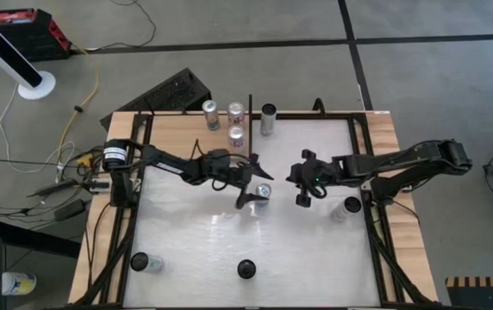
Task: Place canned beverage on shelf
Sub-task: Put the blue soda can on the shelf aligned with the other blue soda can
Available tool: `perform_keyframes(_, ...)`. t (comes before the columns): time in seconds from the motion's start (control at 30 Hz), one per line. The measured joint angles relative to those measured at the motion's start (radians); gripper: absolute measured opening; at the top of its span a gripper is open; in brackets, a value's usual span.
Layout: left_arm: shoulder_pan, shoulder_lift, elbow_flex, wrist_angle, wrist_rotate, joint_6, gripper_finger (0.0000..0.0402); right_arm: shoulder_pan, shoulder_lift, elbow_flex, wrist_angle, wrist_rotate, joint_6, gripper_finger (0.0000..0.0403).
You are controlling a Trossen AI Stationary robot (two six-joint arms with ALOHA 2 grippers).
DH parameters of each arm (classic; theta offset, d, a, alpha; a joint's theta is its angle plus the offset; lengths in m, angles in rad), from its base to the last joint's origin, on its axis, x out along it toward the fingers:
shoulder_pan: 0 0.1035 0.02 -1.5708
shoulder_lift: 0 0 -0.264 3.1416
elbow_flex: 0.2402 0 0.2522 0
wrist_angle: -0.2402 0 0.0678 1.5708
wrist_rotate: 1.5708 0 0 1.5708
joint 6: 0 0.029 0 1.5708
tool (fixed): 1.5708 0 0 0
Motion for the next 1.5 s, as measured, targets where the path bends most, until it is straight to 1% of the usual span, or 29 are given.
perform_keyframes(0.1,0.0,-0.001,0.0,-0.049,0.033,0.0,0.0322,-0.001,0.0,0.0,-0.001,0.0,0.0,0.0018)
perform_keyframes(0.5,-0.001,-0.002,0.0,-0.121,0.033,0.011,0.0319,-0.009,0.0,0.0,0.005,0.001,0.022,0.002)
perform_keyframes(0.57,-0.001,-0.002,0.0,-0.122,0.033,0.011,0.0308,-0.009,0.0,0.0,0.005,0.001,0.028,0.002)
perform_keyframes(0.63,-0.001,-0.002,0.0,-0.121,0.033,0.011,0.0288,-0.009,0.0,0.0,0.005,0.001,0.029,0.002)
perform_keyframes(0.8,0.0,-0.002,0.0,-0.117,0.043,-0.003,0.0218,-0.009,0.0,0.0,0.005,0.001,0.029,0.002)
perform_keyframes(0.93,0.008,-0.038,-0.001,-0.143,0.124,-0.041,0.0213,-0.009,0.0,0.0,0.005,0.001,0.033,0.0021)
perform_keyframes(1.03,0.023,-0.122,-0.001,-0.206,0.201,-0.063,0.0213,-0.009,0.001,0.0,0.002,0.001,0.034,0.0021)
perform_keyframes(1.1,0.03,-0.197,0.0,-0.265,0.207,-0.054,0.0213,-0.009,0.001,0.0,-0.001,0.001,0.033,0.0021)
perform_keyframes(1.17,0.033,-0.281,0.0,-0.372,0.197,-0.012,0.0213,-0.009,0.001,0.0,-0.002,0.001,0.034,0.0021)
perform_keyframes(1.33,0.038,-0.505,0.0,-0.622,0.123,0.119,0.0213,-0.009,0.001,0.0,-0.009,0.001,0.033,0.0021)
perform_keyframes(1.43,0.065,-0.63,-0.003,-0.764,0.045,0.157,0.0213,-0.009,0.001,0.0,-0.018,0.001,0.033,0.0021)
perform_keyframes(1.5,0.094,-0.703,-0.033,-0.783,-0.012,0.161,0.0213,-0.009,0.001,0.0,-0.023,0.001,0.03,0.0021)
